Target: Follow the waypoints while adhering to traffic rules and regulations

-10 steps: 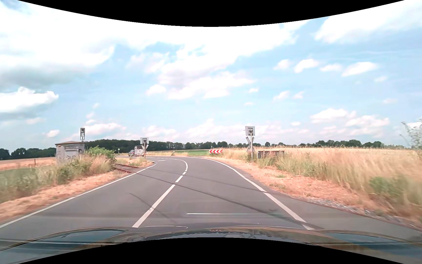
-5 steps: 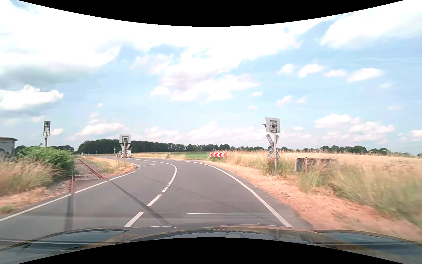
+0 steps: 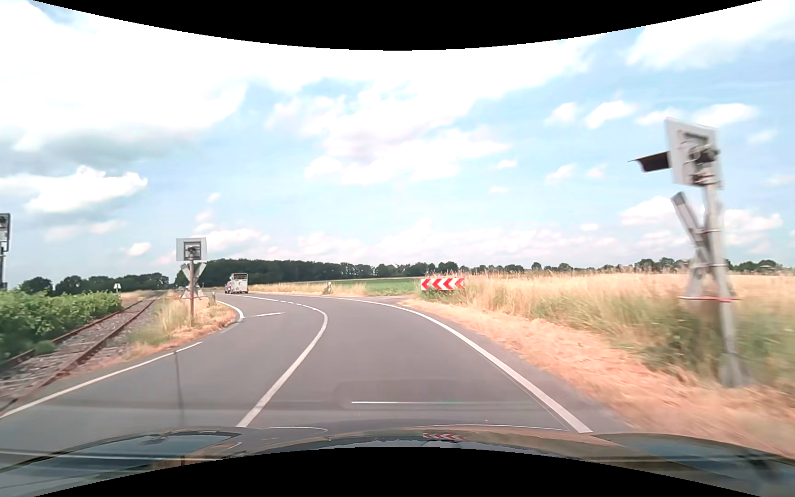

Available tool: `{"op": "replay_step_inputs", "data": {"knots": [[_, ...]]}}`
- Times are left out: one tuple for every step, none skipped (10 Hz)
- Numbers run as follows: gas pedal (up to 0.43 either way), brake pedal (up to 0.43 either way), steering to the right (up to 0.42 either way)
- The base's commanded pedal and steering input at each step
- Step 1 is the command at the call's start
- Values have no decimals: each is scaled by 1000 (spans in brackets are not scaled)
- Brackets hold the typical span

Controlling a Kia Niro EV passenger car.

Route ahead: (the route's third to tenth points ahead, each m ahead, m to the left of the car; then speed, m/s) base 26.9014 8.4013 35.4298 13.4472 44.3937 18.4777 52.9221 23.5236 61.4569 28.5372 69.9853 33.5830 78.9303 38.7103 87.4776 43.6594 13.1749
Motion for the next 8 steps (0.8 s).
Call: {"op": "replay_step_inputs", "data": {"knots": [[209, 0, -57], [209, 0, -69], [209, 0, -78], [220, 0, -88], [220, 0, -91], [220, 0, -91], [209, 0, -91], [197, 0, -91]]}}
